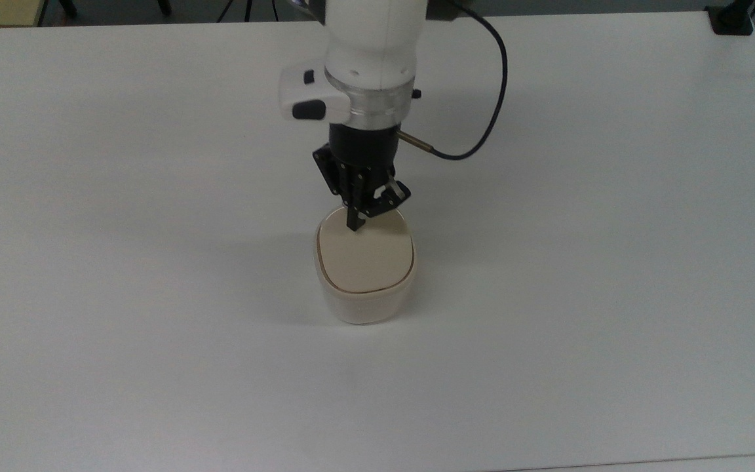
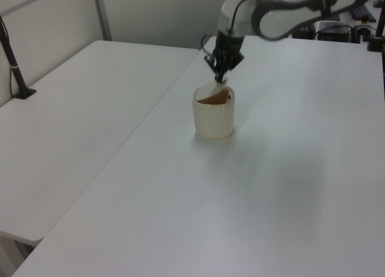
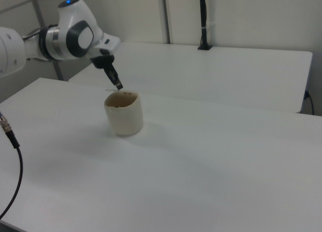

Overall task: Open the trash bin
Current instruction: 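Lift the gripper upward, flipping the bin lid open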

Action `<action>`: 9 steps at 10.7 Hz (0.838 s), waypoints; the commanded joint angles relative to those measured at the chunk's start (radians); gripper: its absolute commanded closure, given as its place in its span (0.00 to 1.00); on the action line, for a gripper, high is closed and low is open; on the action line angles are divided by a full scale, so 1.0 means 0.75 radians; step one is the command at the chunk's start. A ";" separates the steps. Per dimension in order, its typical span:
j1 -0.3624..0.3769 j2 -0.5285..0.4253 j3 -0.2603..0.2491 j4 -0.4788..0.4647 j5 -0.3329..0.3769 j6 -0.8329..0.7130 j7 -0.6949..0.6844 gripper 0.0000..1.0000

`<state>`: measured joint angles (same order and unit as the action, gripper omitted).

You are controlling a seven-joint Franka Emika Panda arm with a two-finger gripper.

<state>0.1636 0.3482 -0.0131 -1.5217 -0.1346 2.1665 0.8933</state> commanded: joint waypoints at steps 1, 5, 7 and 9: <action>-0.069 -0.222 0.003 -0.055 0.056 -0.172 -0.076 0.93; -0.126 -0.388 -0.001 -0.096 0.134 -0.297 -0.378 0.48; -0.144 -0.480 -0.007 -0.173 0.179 -0.305 -0.558 0.19; -0.143 -0.525 -0.007 -0.202 0.182 -0.340 -0.657 0.00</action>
<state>0.0550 0.0332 -0.0141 -1.5957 -0.0202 1.9383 0.5058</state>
